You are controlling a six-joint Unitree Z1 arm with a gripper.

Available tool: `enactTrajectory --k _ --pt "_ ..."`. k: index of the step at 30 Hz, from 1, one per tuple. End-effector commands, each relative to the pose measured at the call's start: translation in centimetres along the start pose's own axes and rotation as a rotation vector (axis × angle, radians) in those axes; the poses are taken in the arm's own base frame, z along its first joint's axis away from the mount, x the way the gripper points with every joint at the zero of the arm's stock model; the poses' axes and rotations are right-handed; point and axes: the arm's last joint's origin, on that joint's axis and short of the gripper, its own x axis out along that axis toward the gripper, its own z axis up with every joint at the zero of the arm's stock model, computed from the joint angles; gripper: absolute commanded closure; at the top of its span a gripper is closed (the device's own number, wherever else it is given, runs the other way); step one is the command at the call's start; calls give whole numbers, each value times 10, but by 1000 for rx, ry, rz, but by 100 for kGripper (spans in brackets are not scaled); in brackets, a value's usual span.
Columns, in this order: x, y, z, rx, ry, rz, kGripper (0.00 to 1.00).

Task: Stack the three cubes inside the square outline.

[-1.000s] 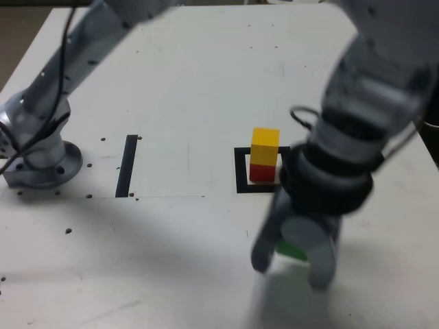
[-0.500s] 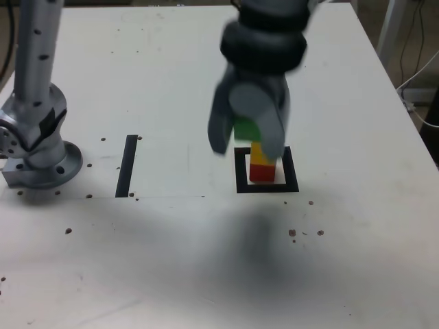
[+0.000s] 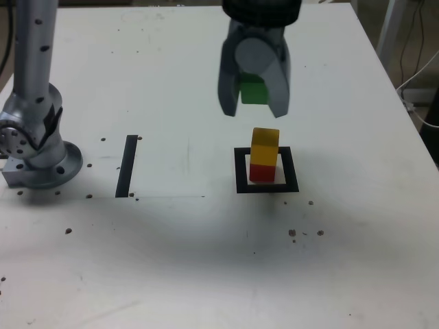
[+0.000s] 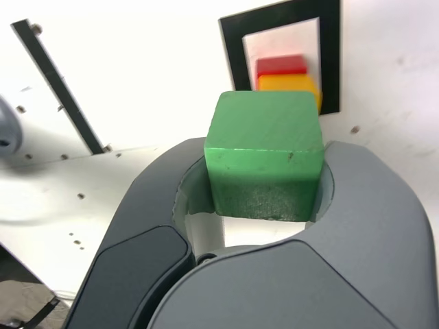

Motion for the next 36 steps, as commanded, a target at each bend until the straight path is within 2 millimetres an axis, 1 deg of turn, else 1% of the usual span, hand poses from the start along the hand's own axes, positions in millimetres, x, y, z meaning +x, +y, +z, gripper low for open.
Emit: enactTrajectory --k 1,8,11,24,36 --pt "6 3 7 1 13 -12 79" --pt "21 7 22 4 15 -36 79" --pt "24 8 25 5 18 -42 79" --pt "32 5 29 13 34 -52 79" --pt "38 -5 29 38 45 -62 79"
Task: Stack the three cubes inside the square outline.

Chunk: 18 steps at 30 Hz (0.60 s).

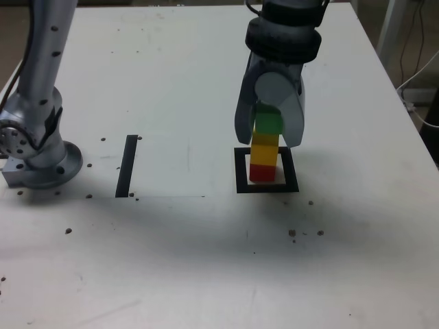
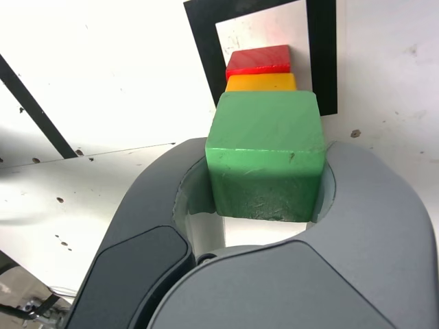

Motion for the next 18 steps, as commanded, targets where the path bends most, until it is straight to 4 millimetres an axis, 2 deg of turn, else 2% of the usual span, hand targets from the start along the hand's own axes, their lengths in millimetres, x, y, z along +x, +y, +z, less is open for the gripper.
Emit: enactTrajectory --k 1,18 --pt "2 -2 1 6 5 -4 79" --pt "9 -3 0 6 19 -15 78"
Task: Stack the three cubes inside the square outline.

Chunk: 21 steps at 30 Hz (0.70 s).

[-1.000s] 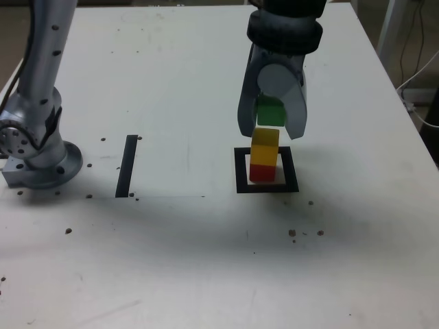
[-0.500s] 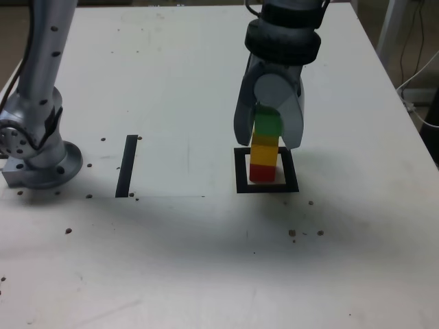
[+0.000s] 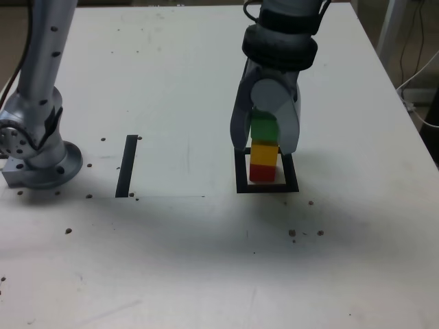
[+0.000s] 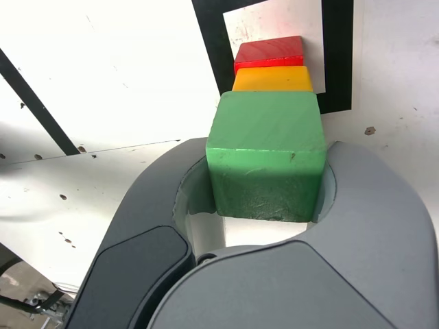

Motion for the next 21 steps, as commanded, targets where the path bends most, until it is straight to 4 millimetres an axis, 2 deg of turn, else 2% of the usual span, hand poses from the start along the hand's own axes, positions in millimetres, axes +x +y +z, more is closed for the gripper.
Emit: enactTrajectory --k 1,3,4,6,9,11,13,21 --pt "1 -1 1 4 1 -3 78" --pt "1 -1 1 4 0 -5 75" --pt "1 -1 1 5 -1 -5 70" --pt "1 -2 1 8 -1 -6 53" --pt "2 -3 0 10 -2 -5 20" --pt "3 -3 0 10 -3 -5 5" --pt "3 -4 0 9 -5 -4 1" --pt "-7 -5 -8 4 -30 4 0"
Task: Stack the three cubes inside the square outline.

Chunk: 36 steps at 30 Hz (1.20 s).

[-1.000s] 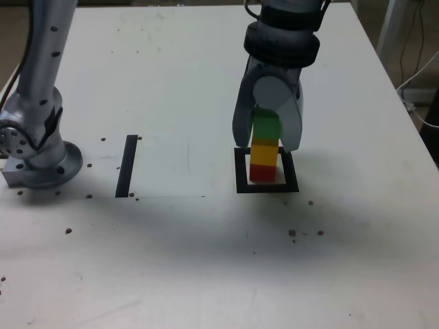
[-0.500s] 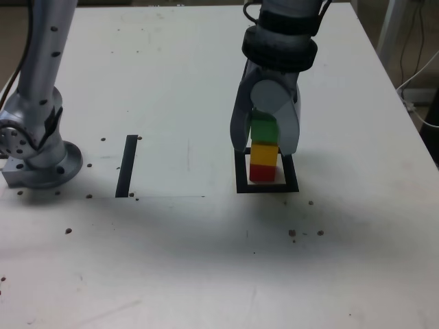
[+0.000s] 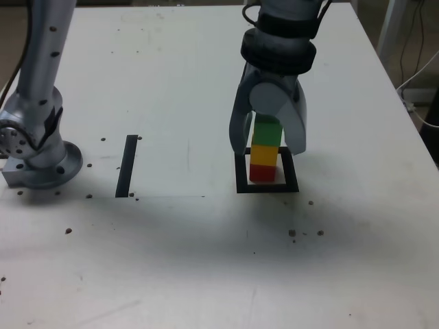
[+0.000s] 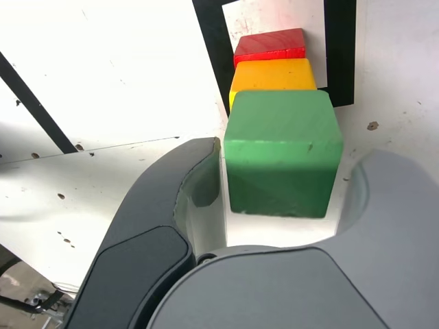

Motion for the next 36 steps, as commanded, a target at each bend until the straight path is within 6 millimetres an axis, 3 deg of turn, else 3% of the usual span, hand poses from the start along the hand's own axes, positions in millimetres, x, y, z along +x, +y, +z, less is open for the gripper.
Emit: enactTrajectory --k 1,5,10,14,25,36 --pt "-9 -2 -7 -2 -21 11 0" --pt "-25 -3 -23 -16 -61 53 0" --pt "-48 -4 -59 -49 -104 121 0" --pt "-50 1 -88 -78 -91 141 0" --pt "-8 18 -147 -152 61 125 0" --pt "41 18 -175 -184 70 114 0"
